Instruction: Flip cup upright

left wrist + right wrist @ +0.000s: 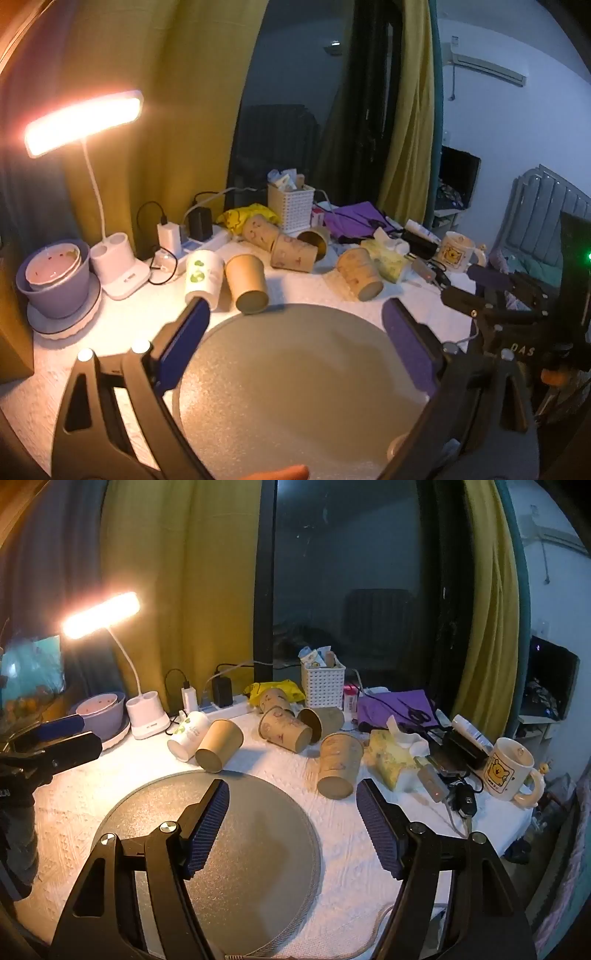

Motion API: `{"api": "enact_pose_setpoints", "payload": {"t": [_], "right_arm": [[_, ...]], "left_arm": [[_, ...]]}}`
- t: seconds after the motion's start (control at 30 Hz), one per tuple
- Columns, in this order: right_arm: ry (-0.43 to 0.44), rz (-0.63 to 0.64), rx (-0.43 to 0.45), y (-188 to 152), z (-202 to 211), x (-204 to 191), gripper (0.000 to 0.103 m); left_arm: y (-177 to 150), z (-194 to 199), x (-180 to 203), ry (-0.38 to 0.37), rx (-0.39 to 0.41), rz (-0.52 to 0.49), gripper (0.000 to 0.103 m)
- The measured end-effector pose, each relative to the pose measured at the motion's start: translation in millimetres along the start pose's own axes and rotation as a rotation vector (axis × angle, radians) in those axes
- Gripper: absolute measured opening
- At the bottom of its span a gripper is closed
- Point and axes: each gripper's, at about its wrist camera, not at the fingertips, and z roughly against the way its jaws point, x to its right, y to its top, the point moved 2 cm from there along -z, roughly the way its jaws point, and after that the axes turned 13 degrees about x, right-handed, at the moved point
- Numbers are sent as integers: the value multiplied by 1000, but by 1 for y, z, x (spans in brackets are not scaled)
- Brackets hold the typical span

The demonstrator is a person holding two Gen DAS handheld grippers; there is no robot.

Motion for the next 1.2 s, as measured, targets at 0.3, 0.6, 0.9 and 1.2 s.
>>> {"api": "enact_pose_setpoints", "payload": {"t": [0.3, 0.6, 0.9, 1.2], "right_arm": [[-5, 5, -5, 1, -4, 4, 75], [-11, -4, 10, 9, -2, 5, 75], [-11, -3, 14, 8, -2, 5, 75], [-12, -2, 16, 8, -1, 4, 75]], "left_arm": [[2, 0, -1, -3, 11, -43, 95], [2, 4, 4, 1, 18, -30, 95], [2, 5, 4, -3, 21, -33, 95], [2, 4, 6, -4, 20, -35, 95]]}}
